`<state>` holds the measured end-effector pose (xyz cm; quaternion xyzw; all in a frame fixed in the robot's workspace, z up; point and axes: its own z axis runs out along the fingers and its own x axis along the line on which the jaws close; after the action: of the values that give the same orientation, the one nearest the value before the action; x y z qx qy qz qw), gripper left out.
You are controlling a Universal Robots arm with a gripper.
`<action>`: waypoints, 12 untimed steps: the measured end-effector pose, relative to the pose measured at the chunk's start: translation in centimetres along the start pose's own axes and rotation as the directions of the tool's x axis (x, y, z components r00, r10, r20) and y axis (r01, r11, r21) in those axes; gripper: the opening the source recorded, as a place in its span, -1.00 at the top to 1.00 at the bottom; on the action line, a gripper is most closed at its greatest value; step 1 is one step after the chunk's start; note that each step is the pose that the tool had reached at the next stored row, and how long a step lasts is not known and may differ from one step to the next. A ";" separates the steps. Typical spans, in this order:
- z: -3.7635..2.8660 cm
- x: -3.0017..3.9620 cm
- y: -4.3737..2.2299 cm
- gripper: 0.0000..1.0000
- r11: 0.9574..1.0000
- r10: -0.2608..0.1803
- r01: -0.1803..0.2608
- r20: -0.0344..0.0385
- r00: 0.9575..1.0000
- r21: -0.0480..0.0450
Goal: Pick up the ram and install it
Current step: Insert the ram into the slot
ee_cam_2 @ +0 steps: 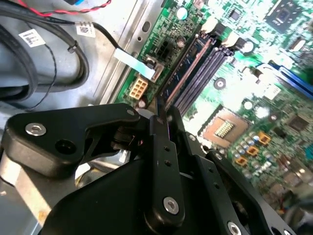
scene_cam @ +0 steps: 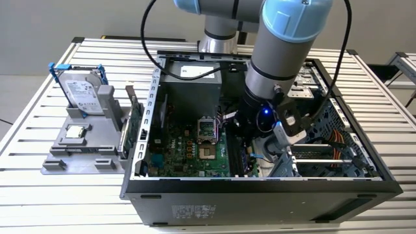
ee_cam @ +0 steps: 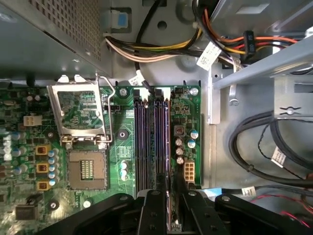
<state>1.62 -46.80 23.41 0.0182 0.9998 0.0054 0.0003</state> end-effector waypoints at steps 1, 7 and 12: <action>-0.27 0.00 0.00 -1.00 1.000 0.000 0.000 0.000 1.000 0.000; -1.54 0.00 0.00 -1.00 1.000 0.000 0.000 0.000 1.000 0.000; -1.55 0.00 0.00 1.00 1.000 0.000 0.000 0.000 1.000 0.000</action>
<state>1.62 -46.81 24.96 0.0182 0.9998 0.0054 0.0002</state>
